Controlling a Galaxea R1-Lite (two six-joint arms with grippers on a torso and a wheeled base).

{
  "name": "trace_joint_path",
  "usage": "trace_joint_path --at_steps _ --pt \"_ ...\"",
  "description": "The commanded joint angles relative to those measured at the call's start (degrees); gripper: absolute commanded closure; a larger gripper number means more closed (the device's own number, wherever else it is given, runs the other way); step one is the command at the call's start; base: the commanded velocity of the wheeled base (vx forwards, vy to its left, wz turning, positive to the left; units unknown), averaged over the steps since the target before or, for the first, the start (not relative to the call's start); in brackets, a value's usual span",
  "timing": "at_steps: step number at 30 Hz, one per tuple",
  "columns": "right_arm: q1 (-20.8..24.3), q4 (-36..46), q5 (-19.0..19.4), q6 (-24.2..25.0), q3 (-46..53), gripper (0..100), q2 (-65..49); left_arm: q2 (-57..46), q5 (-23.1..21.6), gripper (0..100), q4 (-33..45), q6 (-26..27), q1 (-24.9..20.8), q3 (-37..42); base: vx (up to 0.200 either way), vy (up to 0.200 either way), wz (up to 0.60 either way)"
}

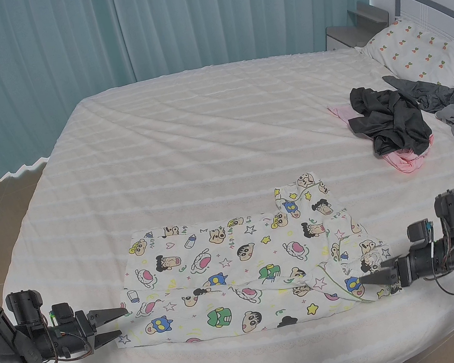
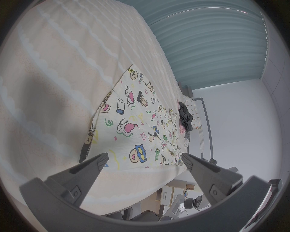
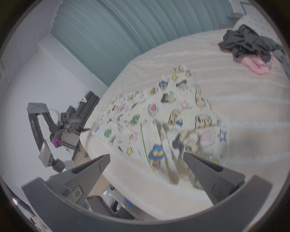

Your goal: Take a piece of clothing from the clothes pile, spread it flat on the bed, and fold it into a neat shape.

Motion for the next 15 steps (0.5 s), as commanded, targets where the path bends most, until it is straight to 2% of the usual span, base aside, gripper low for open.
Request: trace_joint_path --at_steps 1,3,7,15 --pt "3.1 6.4 -0.7 4.1 -10.1 0 -0.6 0.3 0.0 0 0.0 0.0 0.0 -0.1 0.000 0.000 0.00" --pt "4.5 9.3 -1.7 4.1 -13.0 0 2.7 0.3 0.0 0 0.0 0.0 0.0 -0.1 0.000 0.000 0.00" --pt "6.7 9.4 -4.6 3.9 -18.2 0 10.9 0.4 0.0 0 0.0 0.0 0.0 -0.2 0.000 0.000 0.00" --pt "7.7 9.6 -4.6 3.8 -23.3 0 17.2 0.7 0.0 0 0.0 0.0 -0.2 -0.4 0.000 0.000 0.00"
